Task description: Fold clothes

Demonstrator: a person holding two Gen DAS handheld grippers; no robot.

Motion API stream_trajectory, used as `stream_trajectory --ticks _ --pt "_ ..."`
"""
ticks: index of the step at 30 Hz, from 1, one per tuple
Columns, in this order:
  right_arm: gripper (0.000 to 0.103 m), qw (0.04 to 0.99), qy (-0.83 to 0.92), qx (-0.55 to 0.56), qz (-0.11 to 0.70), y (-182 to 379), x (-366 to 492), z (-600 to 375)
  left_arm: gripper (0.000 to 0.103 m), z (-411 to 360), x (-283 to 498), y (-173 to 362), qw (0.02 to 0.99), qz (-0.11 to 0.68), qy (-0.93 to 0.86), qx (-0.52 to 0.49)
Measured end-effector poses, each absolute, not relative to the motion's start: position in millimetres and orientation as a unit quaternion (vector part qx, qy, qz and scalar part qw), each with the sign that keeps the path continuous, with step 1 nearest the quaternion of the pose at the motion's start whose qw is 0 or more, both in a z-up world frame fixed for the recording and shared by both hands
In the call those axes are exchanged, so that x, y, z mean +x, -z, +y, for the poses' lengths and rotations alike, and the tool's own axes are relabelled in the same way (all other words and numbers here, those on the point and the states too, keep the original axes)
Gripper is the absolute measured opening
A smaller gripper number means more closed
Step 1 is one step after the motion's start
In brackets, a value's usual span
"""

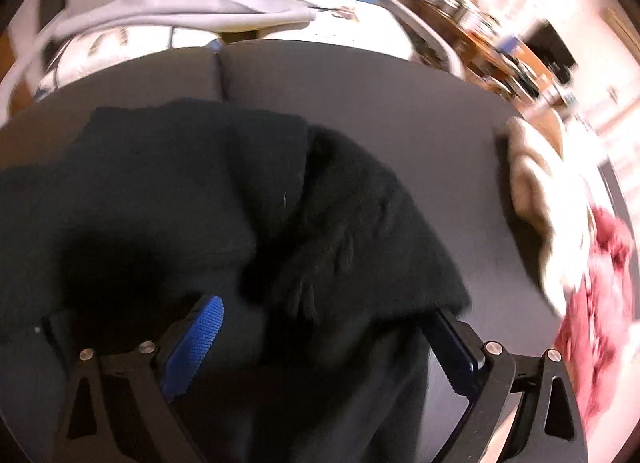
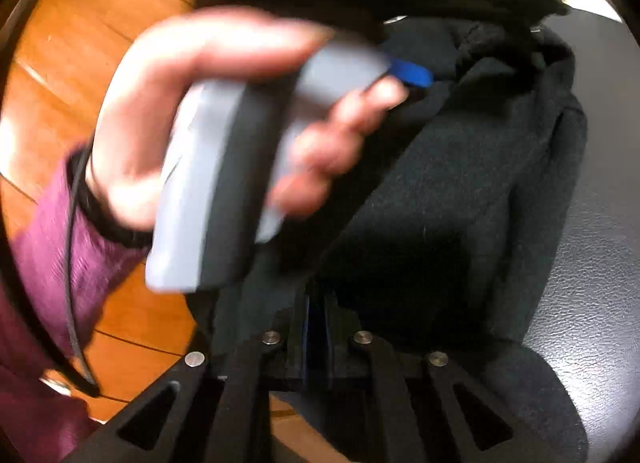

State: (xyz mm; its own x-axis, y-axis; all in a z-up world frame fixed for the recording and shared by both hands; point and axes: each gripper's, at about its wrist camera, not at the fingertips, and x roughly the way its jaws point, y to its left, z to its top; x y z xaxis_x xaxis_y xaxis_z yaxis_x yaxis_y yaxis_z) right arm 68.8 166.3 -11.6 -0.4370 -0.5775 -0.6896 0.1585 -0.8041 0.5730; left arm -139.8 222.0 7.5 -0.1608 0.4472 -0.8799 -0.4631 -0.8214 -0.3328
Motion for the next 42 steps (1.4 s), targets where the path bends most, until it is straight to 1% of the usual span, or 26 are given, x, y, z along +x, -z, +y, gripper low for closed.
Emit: stream_trajectory --ticks 3,5,6,7,8,10,11,13,14,15,16,18,21,24,28,30,34,36,38,42 --pt "0.006 0.228 0.822 0.477 -0.212 14.8 77.9 166.0 0.099 221.8 -153.7 12.2 0.267 -0.086 -0.738 -0.613" --pt "0.006 0.232 0.822 0.474 -0.215 16.1 82.6 167.9 0.098 220.4 -158.6 18.0 0.265 -0.128 -0.735 -0.611" --pt "0.006 0.233 0.822 0.473 -0.217 16.1 84.6 169.4 0.074 220.5 -160.4 19.9 0.270 -0.139 -0.734 -0.607" --pt "0.006 0.234 0.822 0.472 -0.218 14.7 86.7 172.1 0.040 220.8 -162.3 22.1 0.266 -0.131 -0.737 -0.608" --pt "0.007 0.236 0.821 0.472 -0.219 12.2 89.4 175.9 0.033 219.1 -163.9 22.8 0.257 -0.117 -0.743 -0.607" --pt "0.013 0.236 0.823 0.467 -0.222 3.7 96.3 189.1 0.027 209.4 -165.6 24.8 0.281 -0.128 -0.736 -0.603" --pt "0.016 0.231 0.827 0.461 -0.225 -3.2 101.2 201.1 0.026 201.6 -164.5 25.9 0.292 -0.138 -0.731 -0.602" --pt "0.017 0.220 0.835 0.444 -0.238 -18.6 110.8 229.8 0.023 181.6 -161.1 26.1 0.312 -0.162 -0.721 -0.597" --pt "0.017 0.208 0.841 0.434 -0.246 -26.4 112.8 243.8 0.023 170.3 -156.7 23.5 0.324 -0.172 -0.721 -0.588" --pt "0.021 0.192 0.849 0.423 -0.253 -35.5 114.6 259.6 0.023 160.0 -150.5 18.6 0.335 -0.178 -0.725 -0.575" --pt "0.023 0.173 0.858 0.410 -0.258 -45.8 114.3 275.4 0.023 151.9 -144.4 13.6 0.346 -0.182 -0.728 -0.563" --pt "0.024 0.141 0.877 0.384 -0.252 -69.8 99.8 300.4 0.023 130.7 -126.5 2.0 0.360 -0.190 -0.737 -0.540" --pt "0.026 0.143 0.895 0.367 -0.210 -104.6 58.3 301.0 0.023 95.3 -99.2 -9.3 0.371 -0.201 -0.745 -0.517" --pt "0.026 0.192 0.897 0.371 -0.145 -128.9 -6.7 272.4 0.023 65.0 -77.6 -11.5 0.370 -0.202 -0.750 -0.510" --pt "0.027 0.249 0.862 0.429 -0.107 -122.5 -91.2 211.6 0.023 40.4 -55.6 -7.0 0.363 -0.211 -0.750 -0.512" --pt "0.031 0.277 0.838 0.463 -0.081 -103.8 -167.3 188.6 0.023 33.9 -49.1 -3.8 0.362 -0.205 -0.751 -0.512" --pt "0.032 0.302 0.793 0.529 0.027 -70.1 -231.8 115.1 0.023 29.0 -41.0 -1.5 0.369 -0.203 -0.752 -0.508" --pt "0.032 0.310 0.776 0.544 0.078 -55.8 -241.4 85.1 0.023 28.1 -39.0 -0.7 0.372 -0.206 -0.751 -0.506" --pt "0.032 0.328 0.760 0.550 0.111 -54.3 -239.5 58.5 0.023 25.7 -38.1 2.2 0.371 -0.211 -0.749 -0.507" --pt "0.034 0.379 0.728 0.538 0.194 -54.0 -206.4 20.4 0.023 20.2 -37.2 11.4 0.368 -0.224 -0.744 -0.511"
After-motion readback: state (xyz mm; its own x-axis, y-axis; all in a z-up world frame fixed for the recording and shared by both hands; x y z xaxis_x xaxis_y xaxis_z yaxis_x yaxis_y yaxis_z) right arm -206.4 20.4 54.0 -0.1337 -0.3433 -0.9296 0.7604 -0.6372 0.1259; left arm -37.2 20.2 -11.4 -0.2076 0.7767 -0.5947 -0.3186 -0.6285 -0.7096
